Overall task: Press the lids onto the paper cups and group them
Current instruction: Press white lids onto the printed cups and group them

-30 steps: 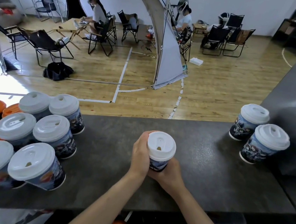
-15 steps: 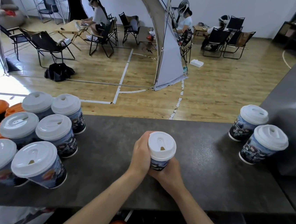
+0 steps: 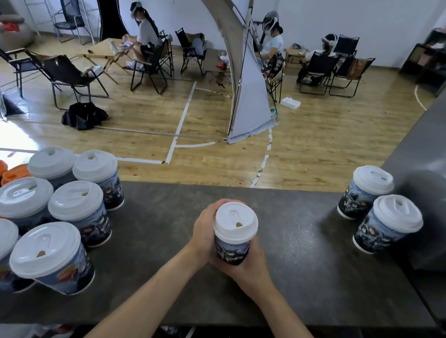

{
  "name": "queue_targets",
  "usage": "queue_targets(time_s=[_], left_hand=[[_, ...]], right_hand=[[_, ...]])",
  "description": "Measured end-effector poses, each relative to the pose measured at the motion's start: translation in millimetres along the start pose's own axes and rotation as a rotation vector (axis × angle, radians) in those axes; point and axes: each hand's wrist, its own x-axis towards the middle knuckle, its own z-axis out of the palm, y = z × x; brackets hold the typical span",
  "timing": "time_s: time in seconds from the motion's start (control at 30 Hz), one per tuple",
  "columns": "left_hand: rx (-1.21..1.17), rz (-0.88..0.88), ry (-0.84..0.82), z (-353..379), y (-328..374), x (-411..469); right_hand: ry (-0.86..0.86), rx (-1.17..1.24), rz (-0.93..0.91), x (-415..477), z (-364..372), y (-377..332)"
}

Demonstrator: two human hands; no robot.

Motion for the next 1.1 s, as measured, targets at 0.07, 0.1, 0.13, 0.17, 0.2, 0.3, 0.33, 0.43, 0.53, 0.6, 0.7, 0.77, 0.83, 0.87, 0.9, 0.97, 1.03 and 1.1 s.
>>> queue_targets(time_s=[0.07, 0.1, 0.13, 0.17, 0.2, 0.3, 0.33, 0.43, 0.53, 0.6, 0.7, 0.77, 0.83, 0.87, 0.9, 0.97, 1.03, 1.1], left_hand=[[-0.093, -0.160, 0.088, -0.3, 6.7, 3.3], [-0.128, -0.221, 0.054, -3.4, 11.1, 2.1], [-0.130, -0.280, 0.019, -3.6, 18.1, 4.1], [-0.088, -0.313, -0.015, -1.1, 27.9, 6.3], [-0.035, -0.291, -0.064, 2.0, 40.6, 7.3], [0.066, -0.123, -0.280, 5.8, 80.2, 1.1], [0.041, -0.091, -0.336, 6.6, 92.2, -0.9], [-0.122, -0.098, -0.461, 9.2, 122.5, -7.1], [-0.216, -0.106, -0.539, 9.1, 136.1, -12.7], [-0.194, -0.093, -0.516, 12.2, 142.0, -18.2], [-0.071, 0.000, -0.363, 19.5, 148.7, -25.1], [-0.031, 0.073, -0.330, 20.8, 155.3, -30.1], [-0.080, 0.045, -0.457, 20.3, 164.4, -37.6], [-0.124, 0.028, -0.543, 20.2, 169.3, -40.5], [-0.167, 0.025, -0.612, 20.6, 173.5, -42.7], [-0.229, 0.025, -0.677, 22.7, 179.0, -46.0], [-0.251, 0.016, -0.693, 25.0, 182.2, -50.1], [-0.276, 0.008, -0.718, 26.0, 184.0, -54.6]], right_hand=[[0.007, 0.003, 0.022, -2.9, -2.1, -8.2], [0.007, 0.019, 0.038, -3.9, -3.0, -13.6], [0.012, 0.050, 0.053, -5.0, -4.1, -20.6], [0.023, 0.097, 0.067, -6.0, -5.4, -31.1], [0.038, 0.158, 0.080, -7.1, -6.5, -45.5], [-0.007, 0.287, 0.125, -8.6, -8.3, -101.1], [-0.063, 0.327, 0.139, -9.7, -8.6, -121.0], [-0.231, 0.549, 0.164, -11.9, -12.3, -169.9], [-0.400, 0.850, 0.228, -17.3, -16.7, -196.0], [-0.436, 0.925, 0.230, -21.7, -19.8, -201.9], [-0.271, 0.791, 0.159, -29.5, -18.4, -203.6], [-0.113, 0.627, 0.086, -35.0, -17.6, -205.1], [-0.147, 0.679, 0.058, -41.0, -18.2, -210.8], [-0.237, 0.776, 0.080, -43.4, -19.7, -215.5], [-0.337, 0.864, 0.094, -46.4, -21.9, -220.6], [-0.465, 0.912, 0.085, -53.1, -26.1, -229.4], [-0.489, 0.902, 0.056, -60.2, -26.5, -236.7], [-0.470, 0.912, 0.038, -65.8, -25.0, -242.6]])
